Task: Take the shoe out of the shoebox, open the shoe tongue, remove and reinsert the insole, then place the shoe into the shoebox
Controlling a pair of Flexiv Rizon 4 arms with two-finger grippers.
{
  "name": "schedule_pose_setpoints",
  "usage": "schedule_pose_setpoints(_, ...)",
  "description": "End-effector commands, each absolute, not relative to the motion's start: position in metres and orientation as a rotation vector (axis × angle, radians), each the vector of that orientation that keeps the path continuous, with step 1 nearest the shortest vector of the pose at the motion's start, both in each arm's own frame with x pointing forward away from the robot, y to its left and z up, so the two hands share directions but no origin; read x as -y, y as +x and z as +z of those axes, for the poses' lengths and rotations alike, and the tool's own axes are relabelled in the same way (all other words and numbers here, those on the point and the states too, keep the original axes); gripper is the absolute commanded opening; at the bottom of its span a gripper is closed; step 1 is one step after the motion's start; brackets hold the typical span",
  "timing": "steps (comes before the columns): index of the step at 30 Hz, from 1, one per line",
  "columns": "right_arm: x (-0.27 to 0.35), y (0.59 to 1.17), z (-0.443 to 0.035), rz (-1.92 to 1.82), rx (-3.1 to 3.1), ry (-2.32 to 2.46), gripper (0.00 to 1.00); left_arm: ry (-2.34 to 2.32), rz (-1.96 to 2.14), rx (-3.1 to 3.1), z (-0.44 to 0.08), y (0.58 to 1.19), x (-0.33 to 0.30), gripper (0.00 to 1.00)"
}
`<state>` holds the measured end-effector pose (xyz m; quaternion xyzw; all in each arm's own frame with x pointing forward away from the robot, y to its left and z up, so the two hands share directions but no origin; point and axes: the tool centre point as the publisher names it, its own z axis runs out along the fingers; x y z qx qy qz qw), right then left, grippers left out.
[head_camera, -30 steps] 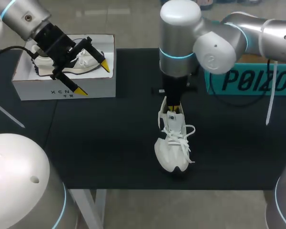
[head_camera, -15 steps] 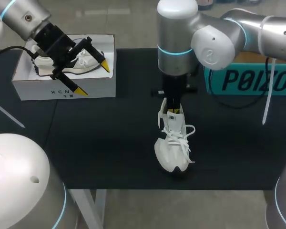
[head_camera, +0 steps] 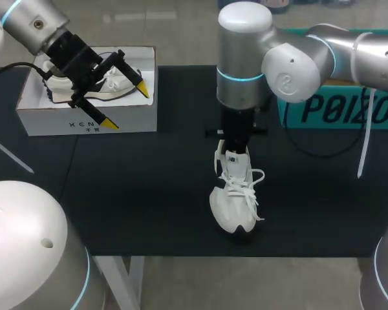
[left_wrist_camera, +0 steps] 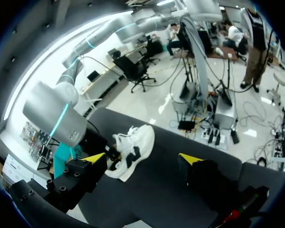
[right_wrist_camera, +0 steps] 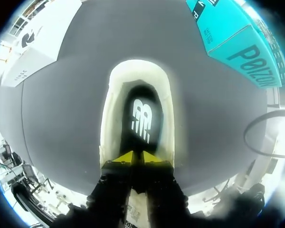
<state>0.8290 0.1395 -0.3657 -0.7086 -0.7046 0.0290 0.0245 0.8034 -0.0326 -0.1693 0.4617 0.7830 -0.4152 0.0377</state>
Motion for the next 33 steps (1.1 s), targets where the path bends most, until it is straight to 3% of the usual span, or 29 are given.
schedule_pose_setpoints(1,-0.139,0.83,-0.37,0.092,2.17,-2.191,0.33,1.417,-1.271,-2.404,-0.169,0.803,0.032,1.0)
schedule_pose_setpoints(5,-0.14,0.828,-0.37,0.098,2.158,-2.192,0.36,1.417,-1.271,-2.404,-0.169,0.803,0.032,1.0)
schedule_pose_setpoints(17,-0.142,0.822,-0.359,0.074,2.167,-2.192,0.27,1.417,-1.271,-2.404,-0.169,0.803,0.032,1.0)
schedule_pose_setpoints(21,-0.141,0.819,-0.356,0.07,2.177,-2.2,0.29,1.417,-1.271,-2.404,-0.169,0.803,0.032,1.0)
schedule_pose_setpoints(25,-0.139,0.814,-0.359,0.078,2.178,-2.203,0.35,1.417,-1.271,-2.404,-0.169,0.803,0.032,1.0)
schedule_pose_setpoints(29,-0.137,0.814,-0.367,0.086,2.161,-2.198,0.48,1.417,-1.271,-2.404,-0.169,0.803,0.032,1.0)
schedule_pose_setpoints(32,-0.137,0.814,-0.369,0.09,2.162,-2.199,0.6,1.417,-1.271,-2.404,-0.169,0.803,0.032,1.0)
schedule_pose_setpoints(33,-0.137,0.814,-0.37,0.092,2.161,-2.2,0.69,1.417,-1.271,-2.404,-0.169,0.803,0.032,1.0)
